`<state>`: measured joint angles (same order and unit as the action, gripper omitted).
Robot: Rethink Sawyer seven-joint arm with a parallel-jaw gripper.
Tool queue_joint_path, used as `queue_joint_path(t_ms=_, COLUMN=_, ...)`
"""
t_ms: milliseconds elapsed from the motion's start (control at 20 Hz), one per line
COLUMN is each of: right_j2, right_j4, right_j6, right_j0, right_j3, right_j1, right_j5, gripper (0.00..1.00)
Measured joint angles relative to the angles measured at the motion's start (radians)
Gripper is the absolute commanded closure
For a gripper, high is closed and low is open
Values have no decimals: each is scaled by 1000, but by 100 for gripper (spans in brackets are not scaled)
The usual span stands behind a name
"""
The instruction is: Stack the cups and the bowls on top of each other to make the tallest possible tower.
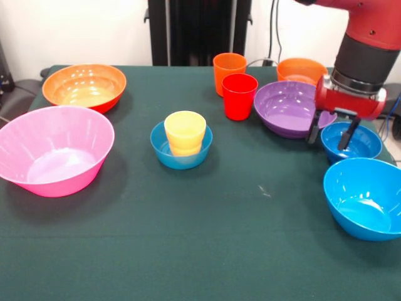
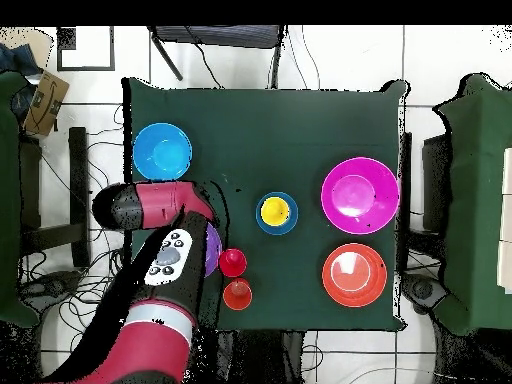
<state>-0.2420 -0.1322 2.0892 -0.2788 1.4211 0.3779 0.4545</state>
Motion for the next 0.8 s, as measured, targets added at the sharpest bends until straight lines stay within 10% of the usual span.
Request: queue_joint_path(t_ms=800, right_j2=30, right_j4=-92, right_j6=0, right_j0=-8, right_j3=5, right_j1=-16, right_j5=-27, gripper=0)
